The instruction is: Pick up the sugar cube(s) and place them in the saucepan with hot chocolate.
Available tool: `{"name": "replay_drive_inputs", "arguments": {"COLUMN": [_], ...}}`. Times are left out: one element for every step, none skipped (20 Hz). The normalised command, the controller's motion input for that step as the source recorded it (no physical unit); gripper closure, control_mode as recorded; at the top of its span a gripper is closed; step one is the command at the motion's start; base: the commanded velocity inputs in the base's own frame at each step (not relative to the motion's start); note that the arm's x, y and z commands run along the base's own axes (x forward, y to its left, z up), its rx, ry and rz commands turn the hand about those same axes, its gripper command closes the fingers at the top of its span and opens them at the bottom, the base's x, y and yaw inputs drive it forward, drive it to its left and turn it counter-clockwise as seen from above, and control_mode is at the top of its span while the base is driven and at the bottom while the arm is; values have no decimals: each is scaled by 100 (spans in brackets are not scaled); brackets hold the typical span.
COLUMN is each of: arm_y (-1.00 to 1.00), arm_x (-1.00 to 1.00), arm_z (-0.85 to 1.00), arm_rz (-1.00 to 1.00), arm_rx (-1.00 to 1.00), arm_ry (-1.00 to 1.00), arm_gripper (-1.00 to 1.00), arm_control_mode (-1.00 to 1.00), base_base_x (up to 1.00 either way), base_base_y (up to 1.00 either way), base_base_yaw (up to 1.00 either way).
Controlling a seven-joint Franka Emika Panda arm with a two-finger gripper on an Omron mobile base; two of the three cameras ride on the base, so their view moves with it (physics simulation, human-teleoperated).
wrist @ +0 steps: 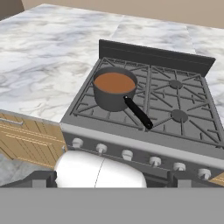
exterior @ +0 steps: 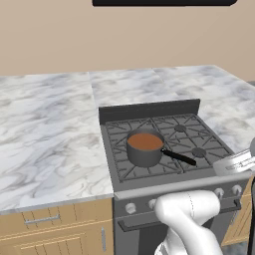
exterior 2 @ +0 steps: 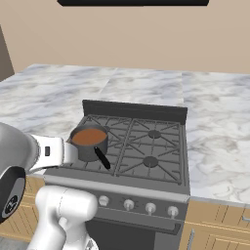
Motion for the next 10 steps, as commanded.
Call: {"name": "replay_drive_inputs", "arguments": {"arm_y": [0,0,0,0,0,0,0,0,0,0], "arm_x": [0,0,0,0,0,0,0,0,0,0], "arm_z": [0,0,0,0,0,0,0,0,0,0], "arm_rz": [0,0,0,0,0,0,0,0,0,0], "arm_rx": [0,0,0,0,0,0,0,0,0,0], "arm_ry": [0,0,0,0,0,0,0,0,0,0], "arm_gripper": [-100,-100,-100,-100,-100,-100,-100,-100,-100,-100], "arm_control_mode": [-100,-100,-100,-100,-100,-100,-100,-100,-100,-100], "base_base_x": [0,0,0,0,0,0,0,0,0,0], "base_base_y": [0,0,0,0,0,0,0,0,0,0], "base_base_yaw": [0,0,0,0,0,0,0,0,0,0]}}
